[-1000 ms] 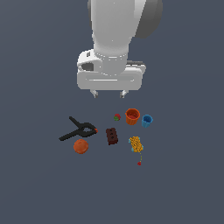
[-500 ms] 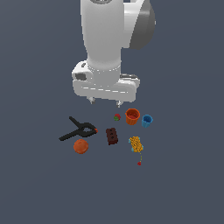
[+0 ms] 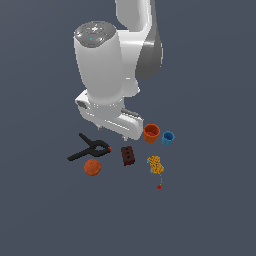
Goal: Pick up a designated object from a clutter of objects.
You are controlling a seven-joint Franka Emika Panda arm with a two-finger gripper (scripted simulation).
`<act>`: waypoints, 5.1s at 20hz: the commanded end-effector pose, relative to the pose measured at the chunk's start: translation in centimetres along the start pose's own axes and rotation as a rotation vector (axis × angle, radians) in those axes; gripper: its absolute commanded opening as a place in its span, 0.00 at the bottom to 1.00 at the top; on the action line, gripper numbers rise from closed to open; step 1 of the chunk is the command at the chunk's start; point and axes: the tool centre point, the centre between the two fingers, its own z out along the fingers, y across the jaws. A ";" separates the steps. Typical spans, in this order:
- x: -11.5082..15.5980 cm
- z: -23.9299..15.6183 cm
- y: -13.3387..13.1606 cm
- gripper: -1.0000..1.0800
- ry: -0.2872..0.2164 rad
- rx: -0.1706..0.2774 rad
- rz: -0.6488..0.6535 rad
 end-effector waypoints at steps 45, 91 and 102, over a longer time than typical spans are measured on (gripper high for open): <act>8.3 17.1 8.0 0.96 0.011 0.003 0.979; 1.1 5.8 -4.4 0.00 0.013 0.003 0.983; -3.9 -4.3 -13.0 0.00 0.015 0.002 0.983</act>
